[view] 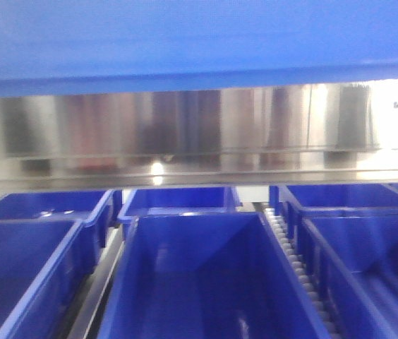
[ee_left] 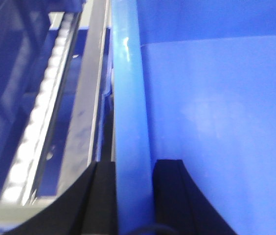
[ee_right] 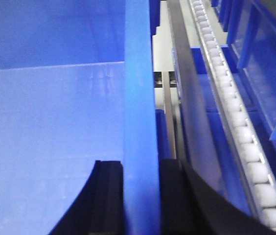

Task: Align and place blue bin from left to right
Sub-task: 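Pull the gripped blue bin off the shelf toward the robot, then drive the base to another shelf while holding the bin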

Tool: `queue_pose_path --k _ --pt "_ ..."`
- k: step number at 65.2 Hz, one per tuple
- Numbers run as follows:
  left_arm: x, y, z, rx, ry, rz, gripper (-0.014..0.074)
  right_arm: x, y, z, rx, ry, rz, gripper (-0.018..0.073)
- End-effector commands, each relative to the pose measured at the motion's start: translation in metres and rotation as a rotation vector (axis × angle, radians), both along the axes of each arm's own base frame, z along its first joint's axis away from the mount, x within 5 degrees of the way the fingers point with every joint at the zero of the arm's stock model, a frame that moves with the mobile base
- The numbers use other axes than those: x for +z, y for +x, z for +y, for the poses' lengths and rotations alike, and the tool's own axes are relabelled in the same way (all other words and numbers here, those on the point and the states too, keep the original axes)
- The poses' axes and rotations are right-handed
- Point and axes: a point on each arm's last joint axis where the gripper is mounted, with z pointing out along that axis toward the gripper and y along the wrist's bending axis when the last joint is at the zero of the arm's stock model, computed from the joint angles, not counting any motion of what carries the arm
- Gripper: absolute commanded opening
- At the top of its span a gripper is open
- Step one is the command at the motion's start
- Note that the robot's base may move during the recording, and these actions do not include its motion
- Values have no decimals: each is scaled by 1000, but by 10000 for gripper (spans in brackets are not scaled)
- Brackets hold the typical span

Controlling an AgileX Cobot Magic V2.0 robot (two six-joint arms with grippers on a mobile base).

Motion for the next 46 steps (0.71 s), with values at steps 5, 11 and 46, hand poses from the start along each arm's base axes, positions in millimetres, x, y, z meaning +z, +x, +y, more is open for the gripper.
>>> queue_pose_path --k 5,11,46 --pt "9 -1 -8 -76 -40 -74 -111 15 0 5 70 73 -120 -70" --pt "9 -1 -8 -76 -40 -74 -111 15 0 5 70 73 -120 -70" --pt "9 -1 -7 -75 -39 -76 -111 15 0 5 70 73 -120 -70"
